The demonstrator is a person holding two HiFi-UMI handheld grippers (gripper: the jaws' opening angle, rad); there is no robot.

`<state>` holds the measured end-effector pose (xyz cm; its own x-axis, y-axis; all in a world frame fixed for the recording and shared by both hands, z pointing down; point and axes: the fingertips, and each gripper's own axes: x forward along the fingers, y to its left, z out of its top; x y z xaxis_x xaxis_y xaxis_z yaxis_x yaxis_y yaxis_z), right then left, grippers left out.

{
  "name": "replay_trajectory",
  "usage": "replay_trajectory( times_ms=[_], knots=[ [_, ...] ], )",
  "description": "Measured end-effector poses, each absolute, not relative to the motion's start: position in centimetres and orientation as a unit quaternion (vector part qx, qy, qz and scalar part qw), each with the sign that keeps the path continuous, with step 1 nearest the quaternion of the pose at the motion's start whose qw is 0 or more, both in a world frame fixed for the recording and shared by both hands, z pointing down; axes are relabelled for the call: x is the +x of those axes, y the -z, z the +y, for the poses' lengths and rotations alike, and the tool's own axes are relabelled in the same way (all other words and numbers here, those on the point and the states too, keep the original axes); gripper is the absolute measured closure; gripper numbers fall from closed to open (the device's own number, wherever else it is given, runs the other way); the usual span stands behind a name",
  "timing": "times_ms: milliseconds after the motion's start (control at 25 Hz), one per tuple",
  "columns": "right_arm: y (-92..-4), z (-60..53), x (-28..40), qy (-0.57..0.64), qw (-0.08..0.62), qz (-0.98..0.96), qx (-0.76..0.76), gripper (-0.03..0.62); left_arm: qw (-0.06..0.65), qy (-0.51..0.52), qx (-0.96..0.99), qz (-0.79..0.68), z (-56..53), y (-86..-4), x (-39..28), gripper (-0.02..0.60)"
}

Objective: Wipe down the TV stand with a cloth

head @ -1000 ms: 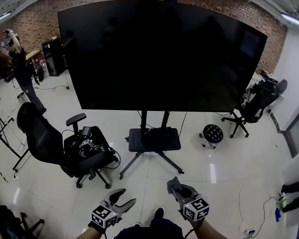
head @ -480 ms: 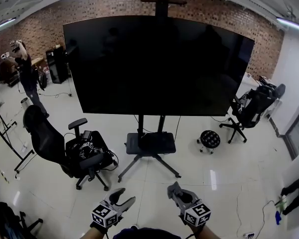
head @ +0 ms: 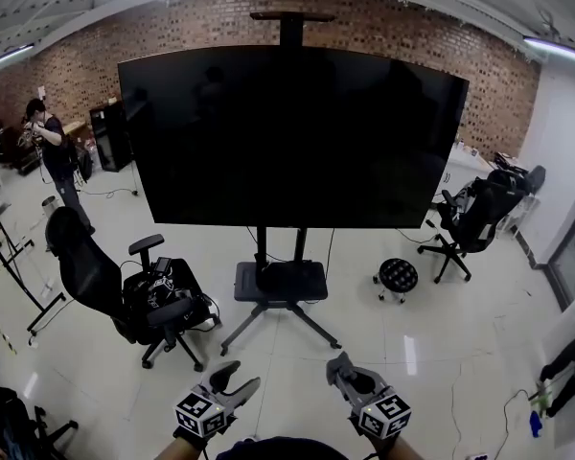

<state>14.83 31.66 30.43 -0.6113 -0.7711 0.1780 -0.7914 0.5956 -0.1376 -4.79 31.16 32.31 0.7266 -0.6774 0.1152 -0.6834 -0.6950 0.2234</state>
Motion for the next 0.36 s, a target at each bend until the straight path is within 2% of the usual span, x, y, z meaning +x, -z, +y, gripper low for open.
replay_trajectory(
  times_ms=[360],
  knots=[
    [-29.65, 32.42, 15.54, -0.098, 0.044, -0.901, 0.420, 0.566, 0.113, -0.011, 0.918, -0.379, 32.02, -31.76, -4.06, 0.296]
  ],
)
